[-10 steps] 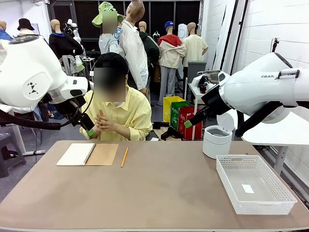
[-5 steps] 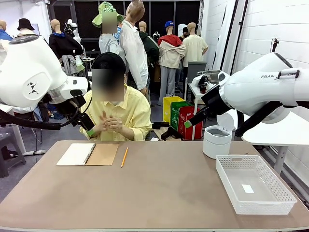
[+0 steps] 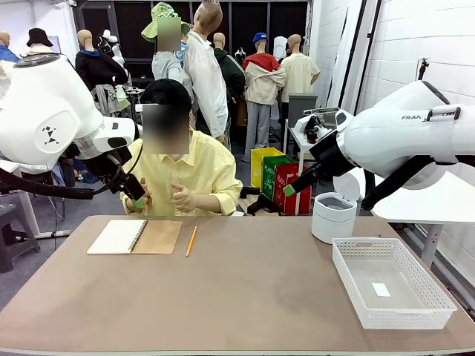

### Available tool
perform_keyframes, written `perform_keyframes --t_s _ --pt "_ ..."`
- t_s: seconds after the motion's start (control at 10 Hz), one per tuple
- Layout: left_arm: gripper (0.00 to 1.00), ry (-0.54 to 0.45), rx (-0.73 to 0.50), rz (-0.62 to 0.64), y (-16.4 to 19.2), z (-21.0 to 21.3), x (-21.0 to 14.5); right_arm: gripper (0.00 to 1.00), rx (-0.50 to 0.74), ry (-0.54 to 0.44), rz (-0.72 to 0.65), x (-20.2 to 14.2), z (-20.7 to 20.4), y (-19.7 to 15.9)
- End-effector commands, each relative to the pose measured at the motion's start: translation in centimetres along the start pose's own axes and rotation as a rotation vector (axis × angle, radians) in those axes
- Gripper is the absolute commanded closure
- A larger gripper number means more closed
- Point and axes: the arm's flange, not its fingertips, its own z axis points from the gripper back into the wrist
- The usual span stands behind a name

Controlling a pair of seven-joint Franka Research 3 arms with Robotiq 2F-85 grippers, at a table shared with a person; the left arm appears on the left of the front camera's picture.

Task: Sort the paper based on its condition.
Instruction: If a person hands you a paper, place it in the Organizing basket , and if it's crumpled, put it in the Trash can.

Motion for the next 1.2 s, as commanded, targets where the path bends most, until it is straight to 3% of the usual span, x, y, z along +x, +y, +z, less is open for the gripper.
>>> perform_keyframes --t_s 0.0,1.1 --pt "0.0 0.0 0.002 -0.001 0.06 0.04 -0.02 0.0 0.002 0.008 0.002 0.09 0.05 -0.01" --pt "0.0 0.0 0.002 -0.001 0.06 0.04 -0.02 0.0 0.002 0.008 0.002 0.09 0.05 -0.01"
